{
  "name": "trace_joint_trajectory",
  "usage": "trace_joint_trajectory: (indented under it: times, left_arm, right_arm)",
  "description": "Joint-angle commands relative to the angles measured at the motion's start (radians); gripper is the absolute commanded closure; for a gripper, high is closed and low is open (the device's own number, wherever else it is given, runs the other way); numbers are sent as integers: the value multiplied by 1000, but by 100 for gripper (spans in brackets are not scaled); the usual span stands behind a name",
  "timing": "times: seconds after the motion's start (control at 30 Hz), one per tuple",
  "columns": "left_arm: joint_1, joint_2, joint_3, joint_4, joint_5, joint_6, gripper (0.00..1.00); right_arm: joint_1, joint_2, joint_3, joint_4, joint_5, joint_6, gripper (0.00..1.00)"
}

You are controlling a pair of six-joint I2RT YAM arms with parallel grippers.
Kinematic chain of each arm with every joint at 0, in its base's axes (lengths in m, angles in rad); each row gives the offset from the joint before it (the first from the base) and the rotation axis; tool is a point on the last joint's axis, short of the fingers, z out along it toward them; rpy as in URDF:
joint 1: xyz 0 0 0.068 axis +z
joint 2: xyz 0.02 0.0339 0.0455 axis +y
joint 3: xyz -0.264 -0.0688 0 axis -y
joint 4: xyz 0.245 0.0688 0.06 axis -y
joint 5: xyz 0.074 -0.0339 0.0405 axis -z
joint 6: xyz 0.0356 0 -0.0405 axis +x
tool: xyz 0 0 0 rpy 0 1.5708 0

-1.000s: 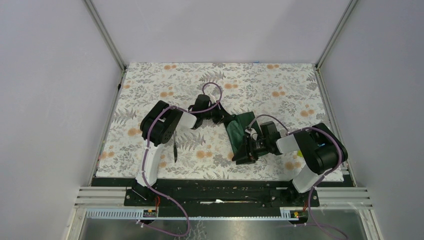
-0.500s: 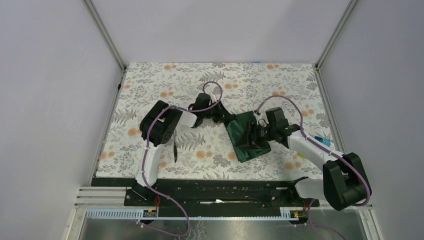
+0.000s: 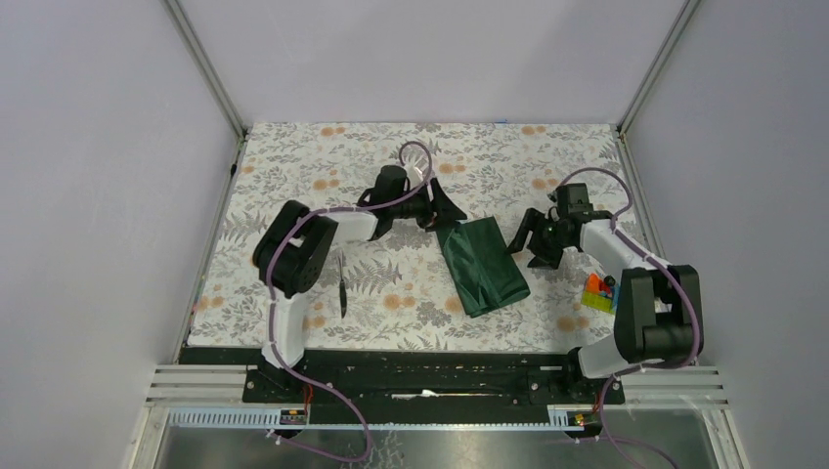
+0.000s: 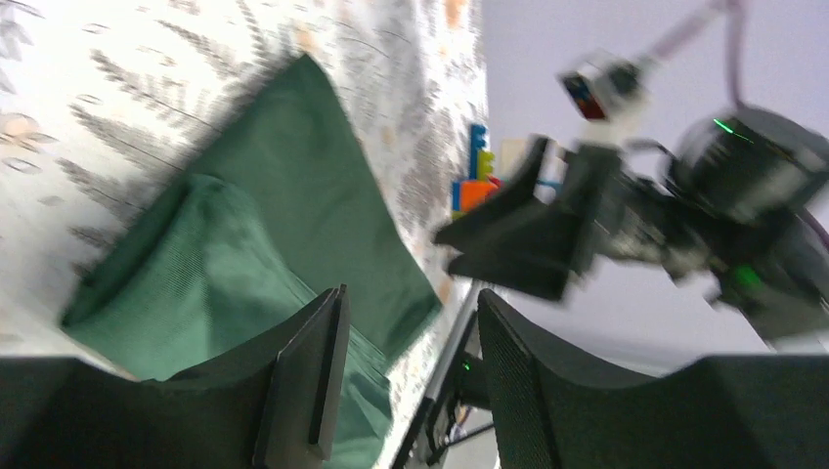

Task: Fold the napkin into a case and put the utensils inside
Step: Smooth out the 2/3-rectangle-folded napkin at the center of the board, then rotate the 2/3-rectangle-folded napkin at the center of the board.

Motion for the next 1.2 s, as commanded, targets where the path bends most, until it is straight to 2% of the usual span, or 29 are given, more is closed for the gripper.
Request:
trace_joint_trajectory:
  times: [0.0, 0.17, 0.3, 0.43, 0.6, 0.67, 0.8, 0.9, 0.97, 1.0, 1.1, 1.17]
  left_arm:
    - [4, -205, -72, -3, 57, 46, 42]
    - [4, -361, -193, -136, 44, 179, 41]
    - [4, -484, -313, -192, 34, 236, 41]
    - [4, -607, -385, -280, 5, 289, 41]
    - [2, -699, -421, -366, -29, 327, 42]
    - [-4, -709, -427, -381, -39, 334, 42]
    - [-48, -686, -422, -410, -87, 344, 42]
    - [-155, -652, -373, -498, -226, 369, 38]
    - [-262, -630, -321, -560, -389, 363, 34]
    - [-324, -618, -293, -589, -479, 355, 28]
    - [-514, -554, -152, -708, -821, 358, 10]
    - [-637, -463, -36, -814, -1000, 370, 8]
  right_arm:
    - [-111, 96, 6, -6, -53, -43, 29]
    - [-131, 154, -41, 46, -165, -36, 36]
    - [-131, 158, -91, 81, -165, -49, 42]
    - [-131, 162, -142, 115, -205, -54, 54]
    - [-125, 123, -267, 229, -312, 23, 68]
    - [-102, 81, -318, 273, -324, 69, 71]
    - [57, -9, -368, 338, -318, 180, 71]
    - [108, -78, -348, 310, -281, 212, 63]
    - [109, -120, -284, 178, -135, 171, 52]
    - [108, -138, -240, 80, -4, 153, 48]
    - [103, -181, -132, -118, 368, 121, 18]
    - [69, -201, -90, -150, 487, 106, 2]
